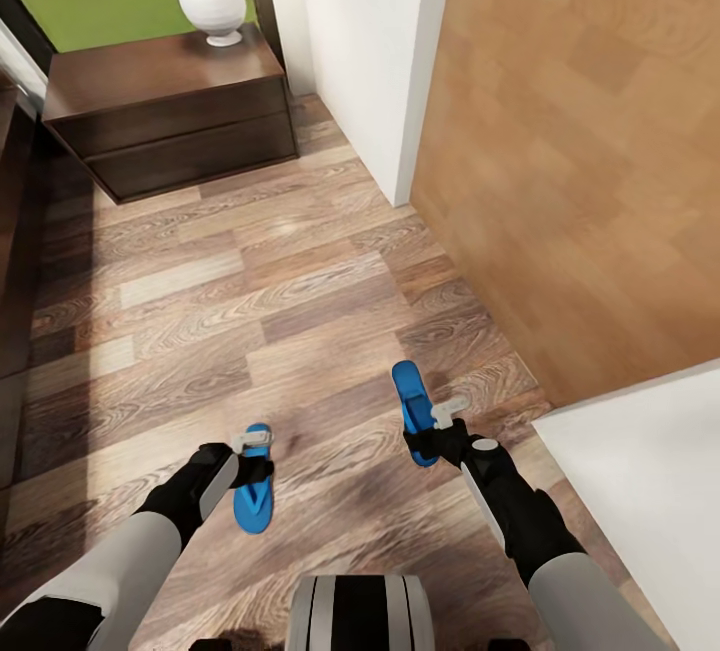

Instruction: In the bedroom, move the book from the bed onto either nightstand, and place the two sandals side by side next to the bed.

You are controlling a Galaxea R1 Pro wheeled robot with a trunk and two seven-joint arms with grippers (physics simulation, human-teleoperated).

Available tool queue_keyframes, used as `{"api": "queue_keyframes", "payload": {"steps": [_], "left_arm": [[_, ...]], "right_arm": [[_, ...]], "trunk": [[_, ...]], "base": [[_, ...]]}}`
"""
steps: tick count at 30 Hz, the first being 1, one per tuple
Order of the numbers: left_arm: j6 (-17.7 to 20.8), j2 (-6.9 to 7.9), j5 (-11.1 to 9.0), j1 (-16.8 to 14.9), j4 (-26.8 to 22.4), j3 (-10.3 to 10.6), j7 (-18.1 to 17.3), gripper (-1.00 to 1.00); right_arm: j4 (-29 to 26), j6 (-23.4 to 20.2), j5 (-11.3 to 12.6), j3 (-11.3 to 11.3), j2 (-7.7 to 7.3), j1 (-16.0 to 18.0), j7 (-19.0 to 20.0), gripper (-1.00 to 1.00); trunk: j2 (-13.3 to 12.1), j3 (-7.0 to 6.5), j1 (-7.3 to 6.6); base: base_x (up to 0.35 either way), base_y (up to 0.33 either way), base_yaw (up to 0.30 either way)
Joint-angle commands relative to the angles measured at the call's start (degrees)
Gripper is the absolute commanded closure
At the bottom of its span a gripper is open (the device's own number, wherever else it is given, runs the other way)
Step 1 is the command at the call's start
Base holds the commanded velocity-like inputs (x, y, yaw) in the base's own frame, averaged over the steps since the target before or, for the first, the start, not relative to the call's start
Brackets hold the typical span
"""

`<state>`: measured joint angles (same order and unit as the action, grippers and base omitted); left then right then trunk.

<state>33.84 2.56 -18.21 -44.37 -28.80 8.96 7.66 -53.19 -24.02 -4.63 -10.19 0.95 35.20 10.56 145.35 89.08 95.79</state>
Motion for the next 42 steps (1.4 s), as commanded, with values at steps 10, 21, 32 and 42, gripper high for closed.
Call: {"api": "queue_keyframes", "payload": {"steps": [10, 21, 32, 42], "left_arm": [[-1.04, -0.01, -0.44, -0.01, -0.12, 0.53, 0.42, -1.00], [-1.05, 0.04, -0.51, -0.01, -0.12, 0.46, 0.16, -1.00], [-1.05, 0.02, -0.43, -0.01, -0.19, 0.53, 0.16, -1.00], [-1.05, 0.07, -0.43, -0.01, -0.35, 0.48, 0.11, -1.00]], "right_arm": [[-9.71, -2.84, -0.13, 0.08, 0.02, -0.39, 0.68, 1.00], [-9.95, -3.14, -0.11, 0.08, 0.02, -0.41, 0.69, 1.00], [-9.80, -3.14, -0.13, 0.08, 0.02, -0.40, 0.65, 1.00], [-9.66, -3.14, -0.15, 0.08, 0.02, -0.40, 0.62, 1.00]], "trunk": [[0.06, 0.71, 0.06], [0.18, 2.70, 0.30], [0.32, 5.14, 0.58], [0.40, 6.47, 0.74]], "base": [[0.000, 0.000, 0.000], [0.000, 0.000, 0.000], [0.000, 0.000, 0.000], [0.000, 0.000, 0.000]]}}
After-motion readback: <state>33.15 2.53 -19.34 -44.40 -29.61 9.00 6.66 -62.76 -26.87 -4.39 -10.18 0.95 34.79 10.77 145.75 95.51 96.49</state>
